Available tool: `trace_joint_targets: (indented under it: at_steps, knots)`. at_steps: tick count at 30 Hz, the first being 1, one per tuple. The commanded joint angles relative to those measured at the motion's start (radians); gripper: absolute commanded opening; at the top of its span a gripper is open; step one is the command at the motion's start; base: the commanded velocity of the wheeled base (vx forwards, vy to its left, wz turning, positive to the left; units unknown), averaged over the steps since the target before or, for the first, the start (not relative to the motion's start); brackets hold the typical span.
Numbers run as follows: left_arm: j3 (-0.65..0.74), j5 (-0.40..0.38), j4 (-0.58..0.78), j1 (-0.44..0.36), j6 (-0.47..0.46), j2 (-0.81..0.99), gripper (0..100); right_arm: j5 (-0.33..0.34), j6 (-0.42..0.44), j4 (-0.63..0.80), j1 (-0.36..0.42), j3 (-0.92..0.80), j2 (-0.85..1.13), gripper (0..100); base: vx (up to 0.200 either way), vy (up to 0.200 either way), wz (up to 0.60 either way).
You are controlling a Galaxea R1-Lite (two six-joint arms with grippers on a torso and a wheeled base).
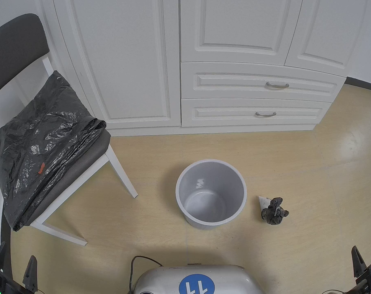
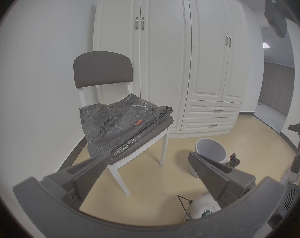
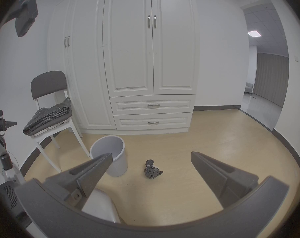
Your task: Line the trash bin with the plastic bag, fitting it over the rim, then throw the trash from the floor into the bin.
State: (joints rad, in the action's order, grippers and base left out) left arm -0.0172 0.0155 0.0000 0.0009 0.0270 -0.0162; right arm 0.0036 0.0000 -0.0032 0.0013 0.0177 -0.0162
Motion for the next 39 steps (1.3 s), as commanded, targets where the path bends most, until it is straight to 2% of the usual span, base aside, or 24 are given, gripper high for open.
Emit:
trace_joint_targets:
  at_steps: [1,8,12,35,39]
  knots:
    - [0.016,0.000,0.000,0.001,0.001,0.016,100,-0.001,0.000,0.000,0.000,-0.016,0.016,100,0.000,0.000,0.00]
    - [0.017,-0.008,0.002,-0.001,-0.022,0.016,100,-0.002,-0.003,0.000,-0.001,-0.018,0.016,100,0.000,0.000,0.00]
    - [0.017,-0.016,0.003,-0.001,-0.055,0.016,100,0.004,-0.038,0.000,-0.003,-0.016,0.016,100,0.000,0.000,0.00]
    - [0.016,-0.017,0.003,-0.001,-0.045,0.016,100,0.010,-0.026,0.002,-0.001,-0.018,0.016,100,0.000,0.000,0.00]
    - [0.017,-0.032,0.002,0.001,-0.072,0.016,100,0.015,-0.054,0.002,-0.003,-0.016,0.016,100,0.000,0.000,0.00]
